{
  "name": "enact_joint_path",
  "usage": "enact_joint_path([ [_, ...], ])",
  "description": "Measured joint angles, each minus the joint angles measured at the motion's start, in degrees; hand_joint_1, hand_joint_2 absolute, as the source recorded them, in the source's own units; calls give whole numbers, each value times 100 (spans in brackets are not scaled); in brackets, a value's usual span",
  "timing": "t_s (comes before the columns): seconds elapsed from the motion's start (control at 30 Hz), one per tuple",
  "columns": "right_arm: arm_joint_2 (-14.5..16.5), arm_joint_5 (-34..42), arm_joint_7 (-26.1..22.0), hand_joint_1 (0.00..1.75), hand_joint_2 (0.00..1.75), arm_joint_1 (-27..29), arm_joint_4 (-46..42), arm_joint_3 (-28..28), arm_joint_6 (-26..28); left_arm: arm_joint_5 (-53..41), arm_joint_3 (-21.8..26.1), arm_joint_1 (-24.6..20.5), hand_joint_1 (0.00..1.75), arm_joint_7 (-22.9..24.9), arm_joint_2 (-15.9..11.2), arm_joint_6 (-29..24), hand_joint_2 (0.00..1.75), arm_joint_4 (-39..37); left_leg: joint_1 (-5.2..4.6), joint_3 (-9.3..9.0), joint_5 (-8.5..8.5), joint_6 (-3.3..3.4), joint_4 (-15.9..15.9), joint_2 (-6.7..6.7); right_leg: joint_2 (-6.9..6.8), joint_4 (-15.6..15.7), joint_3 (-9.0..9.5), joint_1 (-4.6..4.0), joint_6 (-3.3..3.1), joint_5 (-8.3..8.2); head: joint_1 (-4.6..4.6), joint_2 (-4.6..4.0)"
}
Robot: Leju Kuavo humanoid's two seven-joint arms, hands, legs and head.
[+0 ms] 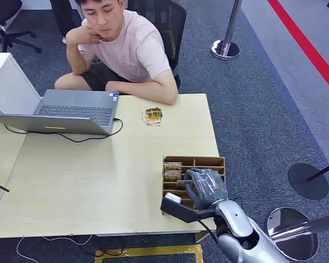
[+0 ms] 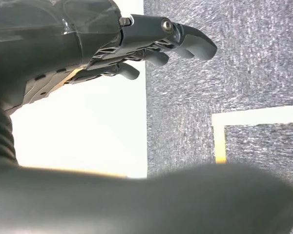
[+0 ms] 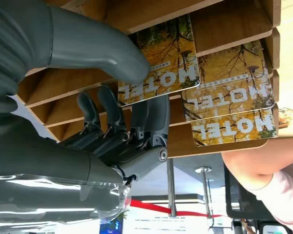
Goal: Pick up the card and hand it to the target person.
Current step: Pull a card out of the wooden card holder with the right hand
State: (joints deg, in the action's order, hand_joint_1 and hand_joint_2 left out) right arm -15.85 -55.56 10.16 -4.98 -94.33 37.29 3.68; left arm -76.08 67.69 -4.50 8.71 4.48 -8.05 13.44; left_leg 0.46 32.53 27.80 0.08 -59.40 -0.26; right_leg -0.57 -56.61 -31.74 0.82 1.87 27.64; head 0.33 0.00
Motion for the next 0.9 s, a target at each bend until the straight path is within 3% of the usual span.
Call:
enact_joint_path([
  [0.6,-3,-67,18,117,175,45,-2,2,86,13,0,0,0,-127,0,-127,175,0,0,-1,0,0,0,1,1,0,0,0,0,0,0,0],
  [0.9,-109,-46,-293,117,175,130,-562,-314,725,93,3,1,0,-169,0,-141,175,0,-1,0,0,0,0,1,1,0,0,1,1,-1,0,0],
])
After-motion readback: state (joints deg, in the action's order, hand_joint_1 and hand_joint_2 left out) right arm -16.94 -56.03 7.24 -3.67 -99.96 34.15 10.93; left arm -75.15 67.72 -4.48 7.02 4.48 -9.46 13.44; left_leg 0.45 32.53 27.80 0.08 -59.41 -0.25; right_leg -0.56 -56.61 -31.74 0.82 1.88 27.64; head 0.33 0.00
